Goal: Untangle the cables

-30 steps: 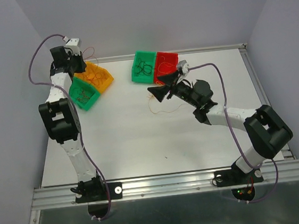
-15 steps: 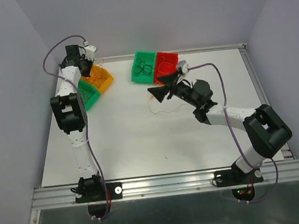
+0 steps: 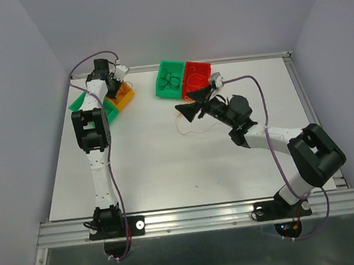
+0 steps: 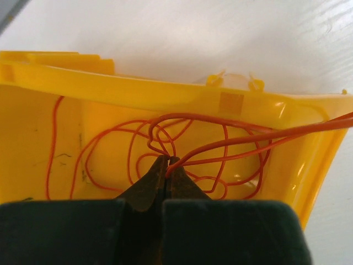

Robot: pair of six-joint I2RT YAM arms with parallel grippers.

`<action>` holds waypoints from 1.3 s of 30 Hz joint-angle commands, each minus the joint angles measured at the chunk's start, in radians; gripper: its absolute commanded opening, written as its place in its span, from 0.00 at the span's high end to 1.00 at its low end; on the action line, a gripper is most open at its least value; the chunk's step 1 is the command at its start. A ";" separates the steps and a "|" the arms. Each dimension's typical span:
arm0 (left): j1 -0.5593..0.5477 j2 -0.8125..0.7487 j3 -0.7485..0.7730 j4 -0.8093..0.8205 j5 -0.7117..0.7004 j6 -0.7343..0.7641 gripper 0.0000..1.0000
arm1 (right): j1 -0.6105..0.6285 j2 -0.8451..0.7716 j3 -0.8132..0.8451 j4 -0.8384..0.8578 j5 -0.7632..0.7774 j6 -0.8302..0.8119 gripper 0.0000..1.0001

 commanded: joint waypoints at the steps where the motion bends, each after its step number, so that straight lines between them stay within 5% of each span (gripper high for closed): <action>1: 0.007 -0.001 0.020 -0.070 0.040 -0.003 1.00 | -0.006 0.007 -0.007 0.039 -0.007 0.006 0.15; 11: -0.004 -0.179 -0.255 -0.024 0.253 -0.060 1.00 | -0.008 0.015 -0.004 0.041 -0.015 0.011 0.15; 16: 0.010 -0.235 -0.302 0.094 0.213 -0.219 0.93 | -0.008 0.015 -0.006 0.041 -0.018 0.012 0.15; 21: 0.030 -0.254 -0.310 0.169 0.198 -0.362 0.97 | -0.007 0.006 -0.016 0.039 -0.016 0.014 0.16; 31: 0.033 -0.265 -0.342 0.185 0.002 -0.691 1.00 | -0.007 -0.028 -0.044 0.039 -0.001 -0.001 0.16; 35: 0.027 -0.314 -0.411 0.231 -0.208 -0.781 1.00 | -0.009 -0.025 -0.045 0.039 0.002 -0.003 0.16; 39: 0.026 -0.315 -0.404 0.216 -0.215 -0.769 0.97 | -0.008 -0.016 -0.041 0.041 -0.001 -0.003 0.16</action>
